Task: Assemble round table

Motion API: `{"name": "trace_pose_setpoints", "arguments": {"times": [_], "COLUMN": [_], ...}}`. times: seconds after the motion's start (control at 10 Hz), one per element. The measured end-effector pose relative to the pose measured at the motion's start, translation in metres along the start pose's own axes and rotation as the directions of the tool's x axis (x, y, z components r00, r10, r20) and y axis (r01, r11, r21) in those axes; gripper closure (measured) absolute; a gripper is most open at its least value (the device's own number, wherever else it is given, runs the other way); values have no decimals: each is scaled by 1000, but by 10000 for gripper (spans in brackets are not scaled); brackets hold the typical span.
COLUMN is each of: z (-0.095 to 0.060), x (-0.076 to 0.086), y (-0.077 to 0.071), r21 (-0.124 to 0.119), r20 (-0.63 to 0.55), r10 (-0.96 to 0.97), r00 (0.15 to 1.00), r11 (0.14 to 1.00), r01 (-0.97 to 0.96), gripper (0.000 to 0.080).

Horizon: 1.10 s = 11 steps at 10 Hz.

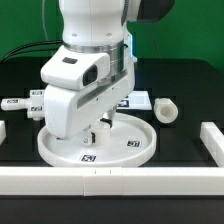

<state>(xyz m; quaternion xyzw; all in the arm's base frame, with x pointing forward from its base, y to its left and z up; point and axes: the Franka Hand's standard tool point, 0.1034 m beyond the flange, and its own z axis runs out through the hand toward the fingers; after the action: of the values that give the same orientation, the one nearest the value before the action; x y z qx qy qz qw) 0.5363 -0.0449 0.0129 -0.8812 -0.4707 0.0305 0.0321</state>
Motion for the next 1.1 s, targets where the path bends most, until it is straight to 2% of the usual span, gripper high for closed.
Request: {"name": "trace_pose_setpoints", "arguments": {"times": [0.6, 0.8, 1.1], "z": [0, 0, 0], "x": [2, 25, 49], "y": [-1, -10, -18], "r21": [-1, -3, -5], "r20": [1, -4, -12], "r10": [-4, -45, -82], "r00": [1000, 999, 997], "r11": [1000, 999, 997], "r01": [4, 45, 82], "gripper": [390, 390, 390]}}
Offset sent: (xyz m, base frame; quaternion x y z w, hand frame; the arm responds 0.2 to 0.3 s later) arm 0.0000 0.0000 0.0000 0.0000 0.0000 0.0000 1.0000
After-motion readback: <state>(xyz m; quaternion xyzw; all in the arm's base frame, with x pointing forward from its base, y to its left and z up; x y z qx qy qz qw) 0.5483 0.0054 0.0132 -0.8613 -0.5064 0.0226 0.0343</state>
